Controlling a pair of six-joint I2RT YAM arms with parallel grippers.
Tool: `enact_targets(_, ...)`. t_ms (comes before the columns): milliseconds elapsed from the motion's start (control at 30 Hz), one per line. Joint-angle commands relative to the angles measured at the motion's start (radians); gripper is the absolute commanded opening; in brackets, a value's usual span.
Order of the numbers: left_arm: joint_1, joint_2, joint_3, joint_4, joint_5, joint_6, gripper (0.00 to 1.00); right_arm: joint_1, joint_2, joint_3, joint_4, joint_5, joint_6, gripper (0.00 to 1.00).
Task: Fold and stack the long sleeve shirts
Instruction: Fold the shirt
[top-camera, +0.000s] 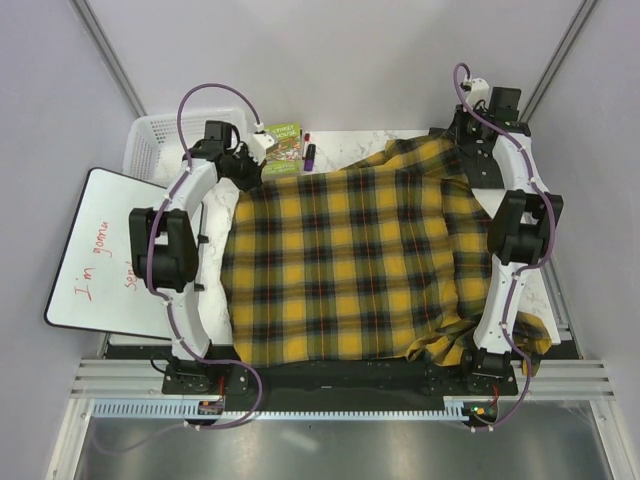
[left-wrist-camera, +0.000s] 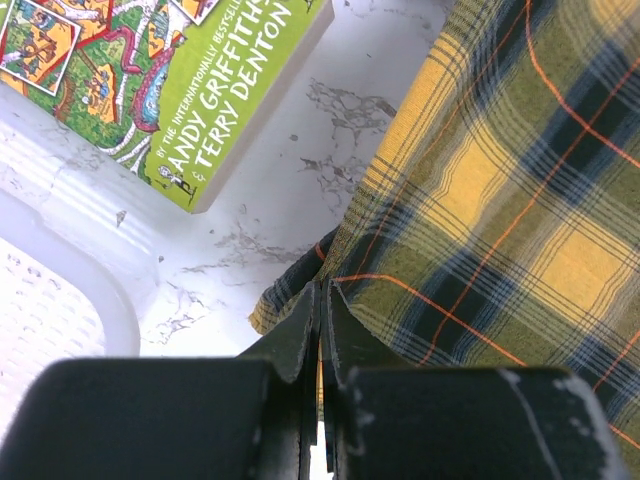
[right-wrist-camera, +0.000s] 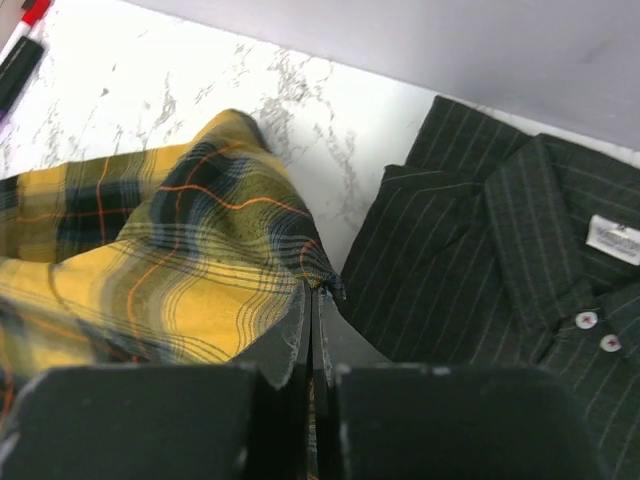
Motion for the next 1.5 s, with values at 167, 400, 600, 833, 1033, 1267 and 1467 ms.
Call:
enact_targets(167,-0.020,-0.129,-0.076,0.029,-0.012,0.100,0.02,0.017,-0.163,-0.070,-0.064,-0.094,-0.023,0.00)
enact_targets(400,-0.047,-0.121,-0.097,0.032,-0.052,0.114,0.02,0.100,-0.139,-0.100,-0.105,0.002,-0.098,0.00)
enact_targets(600,-0.051,-0.071,-0.054,0.040,-0.078,0.085,0.02,0.116,-0.002,0.070,-0.107,0.079,-0.058,0.20)
enact_targets(833,-0.051,-0.031,-0.033,0.045,-0.089,0.080,0.02,0.076,-0.042,0.013,-0.159,0.122,-0.132,0.71)
enact_targets(1033,-0.051,-0.023,-0.037,0.049,-0.082,0.074,0.02,-0.013,-0.050,-0.009,-0.200,0.102,-0.173,0.76)
enact_targets(1267,-0.051,-0.017,-0.039,0.049,-0.089,0.076,0.02,-0.059,-0.059,-0.046,-0.266,-0.033,-0.215,0.77)
enact_targets(1467,-0.051,-0.017,-0.036,0.049,-0.089,0.076,0.02,-0.059,-0.088,-0.092,-0.294,-0.157,-0.229,0.85)
